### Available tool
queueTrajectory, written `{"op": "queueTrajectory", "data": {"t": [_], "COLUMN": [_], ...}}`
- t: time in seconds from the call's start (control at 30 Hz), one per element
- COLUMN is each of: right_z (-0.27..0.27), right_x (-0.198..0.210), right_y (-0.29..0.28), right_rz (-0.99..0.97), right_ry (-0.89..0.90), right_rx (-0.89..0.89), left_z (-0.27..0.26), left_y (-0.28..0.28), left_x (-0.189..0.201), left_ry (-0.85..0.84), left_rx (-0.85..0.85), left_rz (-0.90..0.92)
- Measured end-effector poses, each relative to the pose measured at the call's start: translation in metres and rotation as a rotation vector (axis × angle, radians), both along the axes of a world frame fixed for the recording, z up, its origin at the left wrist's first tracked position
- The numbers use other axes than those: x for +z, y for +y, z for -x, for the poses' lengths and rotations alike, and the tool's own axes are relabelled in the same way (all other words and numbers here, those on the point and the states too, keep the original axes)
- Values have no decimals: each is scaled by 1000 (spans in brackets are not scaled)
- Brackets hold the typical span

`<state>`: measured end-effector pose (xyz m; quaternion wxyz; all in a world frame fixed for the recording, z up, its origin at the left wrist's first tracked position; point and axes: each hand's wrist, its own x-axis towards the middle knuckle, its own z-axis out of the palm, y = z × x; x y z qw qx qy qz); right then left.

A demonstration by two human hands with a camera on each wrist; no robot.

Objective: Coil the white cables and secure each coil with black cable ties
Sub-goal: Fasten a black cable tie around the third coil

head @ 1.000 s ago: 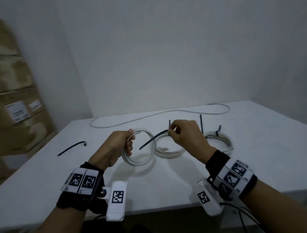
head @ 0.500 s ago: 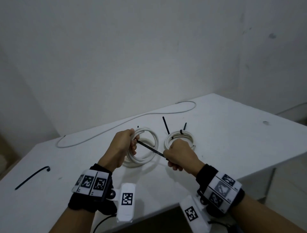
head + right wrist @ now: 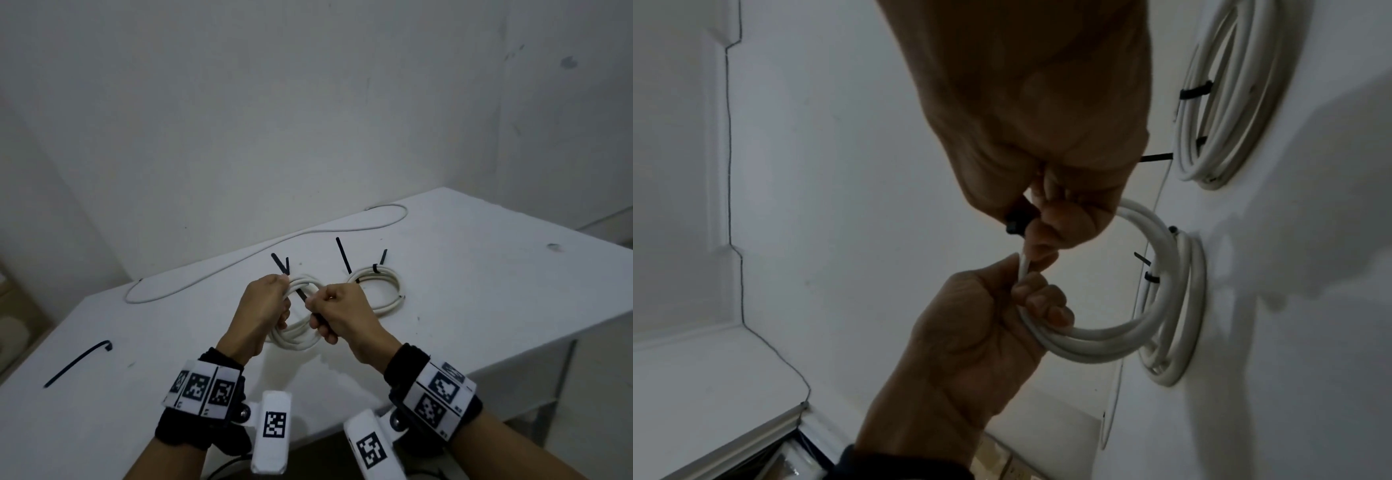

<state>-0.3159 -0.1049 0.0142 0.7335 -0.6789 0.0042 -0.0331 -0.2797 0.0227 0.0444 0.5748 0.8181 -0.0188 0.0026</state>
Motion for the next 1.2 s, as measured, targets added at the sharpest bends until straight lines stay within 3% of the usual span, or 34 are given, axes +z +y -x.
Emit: {"op": "queueTrajectory", "data": {"t": [0.2,0.47,0.67,0.83,0.93,1.0,1.2], "right_z": [5,13,21,21,20,20,3], "right_x": [-1,-7,-1,-7,-8,-5,6], "right_y": [5,13,12,3,0,0,-2], "right_rz": [10,204,262,424,400,358,226], "right_ry": [16,-72,-241,-348,-399,-431,-505], "right_rx": [72,-26,137,308,348,302,-133], "left_z": [2,1,4,8,10,11,21], "left_y": [1,4,4,9,9,7,-2], "left_x": [-1,-6,-16,-15,-17,-17,-19], "left_ry": [24,26,-21,-27,-33,-54,-283], "left_rx": [-25,12,58,63,73,66,-9], "left_rz": [101,184,154,190,202,198,135]}}
